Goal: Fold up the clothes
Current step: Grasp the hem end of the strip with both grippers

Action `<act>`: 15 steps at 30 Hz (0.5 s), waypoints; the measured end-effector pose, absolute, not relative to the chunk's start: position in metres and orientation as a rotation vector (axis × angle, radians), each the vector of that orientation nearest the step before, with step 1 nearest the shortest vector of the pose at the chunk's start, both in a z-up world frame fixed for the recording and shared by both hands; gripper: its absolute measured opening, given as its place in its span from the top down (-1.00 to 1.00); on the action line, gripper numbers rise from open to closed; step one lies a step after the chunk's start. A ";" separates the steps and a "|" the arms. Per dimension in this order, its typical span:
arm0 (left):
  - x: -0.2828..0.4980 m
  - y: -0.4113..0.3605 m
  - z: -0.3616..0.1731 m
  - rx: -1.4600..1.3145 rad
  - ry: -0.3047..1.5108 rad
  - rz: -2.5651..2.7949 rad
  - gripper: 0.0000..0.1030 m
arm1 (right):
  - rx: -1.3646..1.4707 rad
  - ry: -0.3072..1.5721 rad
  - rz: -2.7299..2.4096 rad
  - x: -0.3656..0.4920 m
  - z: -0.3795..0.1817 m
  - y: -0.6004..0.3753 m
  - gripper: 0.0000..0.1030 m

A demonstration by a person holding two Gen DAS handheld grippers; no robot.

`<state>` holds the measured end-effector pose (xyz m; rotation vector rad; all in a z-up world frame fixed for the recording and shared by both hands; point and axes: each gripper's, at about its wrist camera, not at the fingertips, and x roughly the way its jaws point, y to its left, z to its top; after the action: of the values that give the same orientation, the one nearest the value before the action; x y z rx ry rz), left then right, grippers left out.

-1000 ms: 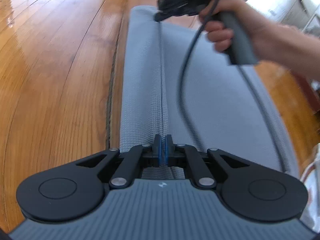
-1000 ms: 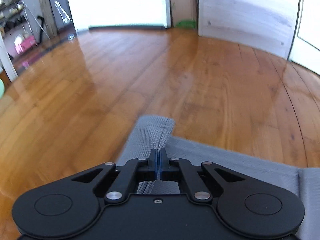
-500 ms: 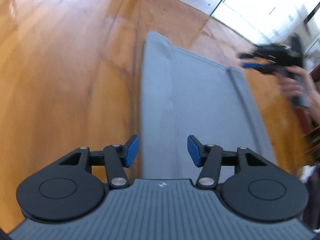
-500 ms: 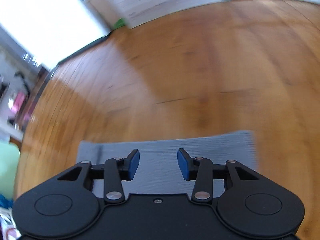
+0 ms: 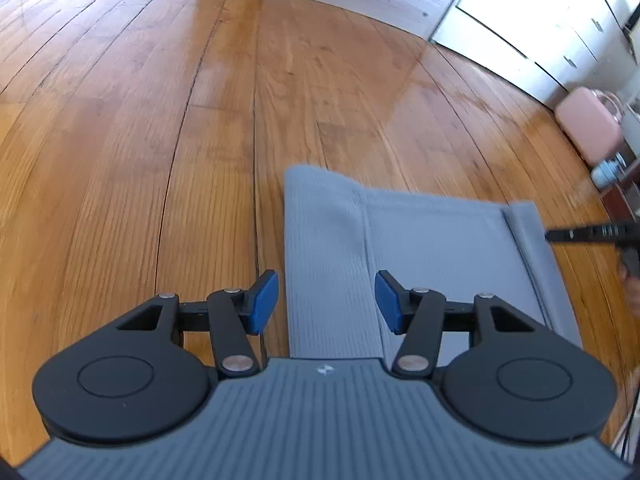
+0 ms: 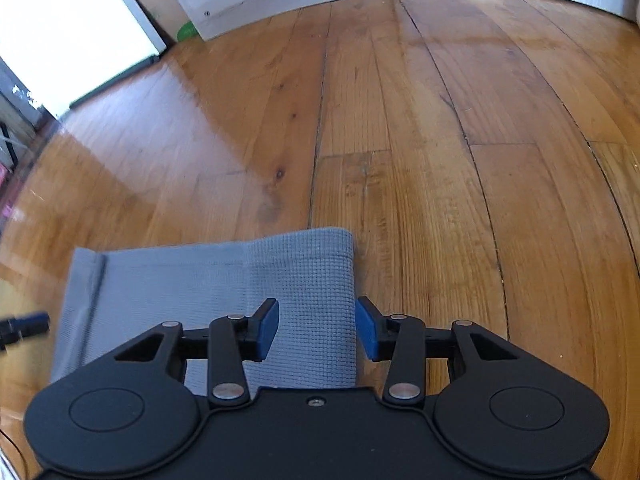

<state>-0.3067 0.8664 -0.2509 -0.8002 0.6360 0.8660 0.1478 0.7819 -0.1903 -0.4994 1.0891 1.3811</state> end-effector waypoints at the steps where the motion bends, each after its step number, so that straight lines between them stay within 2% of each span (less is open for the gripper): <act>1: -0.305 0.871 -0.253 -0.809 0.629 0.863 -0.02 | -0.506 1.082 1.370 0.147 -0.193 0.784 0.08; 5: -0.295 0.882 -0.265 -0.830 0.664 0.836 0.02 | -0.458 1.077 1.312 0.149 -0.203 0.789 0.08; 9: -0.272 0.884 -0.268 -0.687 0.736 0.889 0.04 | -0.448 1.029 1.313 0.141 -0.206 0.794 0.08; 11: -0.267 0.886 -0.269 -0.676 0.726 0.886 0.04 | -0.483 0.989 1.322 0.131 -0.207 0.796 0.21; 12: -0.265 0.888 -0.270 -0.684 0.711 0.881 0.03 | -0.517 0.960 1.338 0.124 -0.207 0.797 0.56; 13: -0.264 0.889 -0.271 -0.695 0.698 0.869 0.13 | -0.552 0.935 1.350 0.121 -0.206 0.794 0.84; 14: -0.262 0.888 -0.272 -0.715 0.695 0.852 0.43 | -0.575 0.896 1.357 0.113 -0.205 0.793 0.84; 15: -0.261 0.888 -0.272 -0.732 0.692 0.839 0.88 | -0.579 0.864 1.350 0.108 -0.205 0.791 0.85</act>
<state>-0.2612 0.8876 -0.2722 -0.7316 0.6919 0.8389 0.1084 0.7913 -0.2048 -0.5795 0.8636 1.3499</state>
